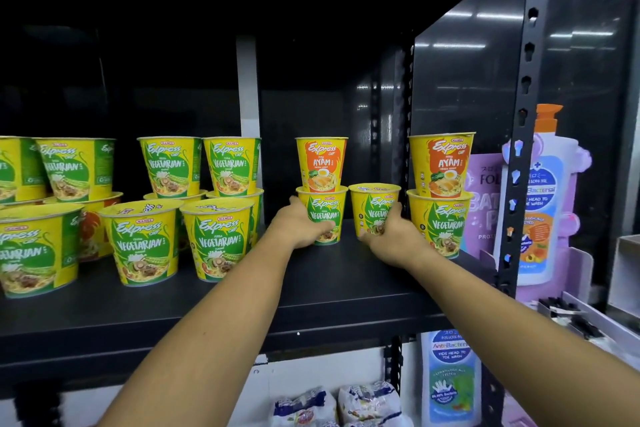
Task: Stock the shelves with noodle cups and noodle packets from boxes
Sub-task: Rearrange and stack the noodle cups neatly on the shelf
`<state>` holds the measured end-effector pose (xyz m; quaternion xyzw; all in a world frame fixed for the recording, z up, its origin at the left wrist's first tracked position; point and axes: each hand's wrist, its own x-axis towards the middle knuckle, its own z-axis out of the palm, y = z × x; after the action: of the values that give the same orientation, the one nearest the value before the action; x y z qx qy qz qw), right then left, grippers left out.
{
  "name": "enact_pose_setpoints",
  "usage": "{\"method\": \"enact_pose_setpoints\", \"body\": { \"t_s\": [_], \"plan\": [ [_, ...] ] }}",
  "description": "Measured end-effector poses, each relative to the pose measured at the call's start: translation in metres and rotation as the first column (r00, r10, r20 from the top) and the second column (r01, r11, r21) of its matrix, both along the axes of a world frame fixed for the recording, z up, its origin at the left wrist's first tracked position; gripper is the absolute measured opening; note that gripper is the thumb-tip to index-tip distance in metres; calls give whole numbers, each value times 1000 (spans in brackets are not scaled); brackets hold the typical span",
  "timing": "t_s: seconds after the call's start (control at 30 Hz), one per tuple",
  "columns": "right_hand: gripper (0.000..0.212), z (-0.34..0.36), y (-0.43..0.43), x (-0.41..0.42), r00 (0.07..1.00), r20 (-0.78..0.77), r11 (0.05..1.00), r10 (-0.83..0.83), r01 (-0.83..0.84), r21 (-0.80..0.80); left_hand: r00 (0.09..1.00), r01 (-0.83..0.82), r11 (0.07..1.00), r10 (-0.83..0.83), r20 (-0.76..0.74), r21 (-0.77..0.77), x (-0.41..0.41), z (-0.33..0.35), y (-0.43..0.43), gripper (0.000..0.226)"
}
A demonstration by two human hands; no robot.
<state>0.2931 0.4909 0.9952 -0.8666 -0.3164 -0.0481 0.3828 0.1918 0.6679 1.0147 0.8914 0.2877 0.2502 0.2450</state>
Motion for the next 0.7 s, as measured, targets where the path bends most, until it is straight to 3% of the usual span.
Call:
{"method": "enact_pose_setpoints", "body": {
  "t_s": [0.1, 0.3, 0.4, 0.53, 0.63, 0.7],
  "plan": [
    [85, -2, -20, -11, 993, 84, 990, 84, -73, -120, 990, -31, 994, 45, -135, 103, -6, 1, -9, 65],
    [50, -2, -66, -30, 939, 228, 935, 256, -181, -305, 952, 15, 964, 67, -299, 265, -22, -4, -42, 63],
    [35, -6, -86, -31, 919, 243, 920, 309, -225, -321, 946, 153, 942, -52, -321, 298, -31, -12, -69, 54],
    [34, -13, -103, -35, 910, 289, 935, 299, -219, -278, 908, 366, 881, -267, -323, 300, -37, -16, -93, 50],
    [33, -20, -106, -37, 910, 323, 951, 261, -184, -249, 829, 531, 810, -434, -353, 248, -43, -14, -99, 48],
    [33, -25, -105, -39, 911, 353, 963, 214, -135, -235, 806, 566, 798, -484, -341, 207, -46, -15, -98, 47]
  ]
}}
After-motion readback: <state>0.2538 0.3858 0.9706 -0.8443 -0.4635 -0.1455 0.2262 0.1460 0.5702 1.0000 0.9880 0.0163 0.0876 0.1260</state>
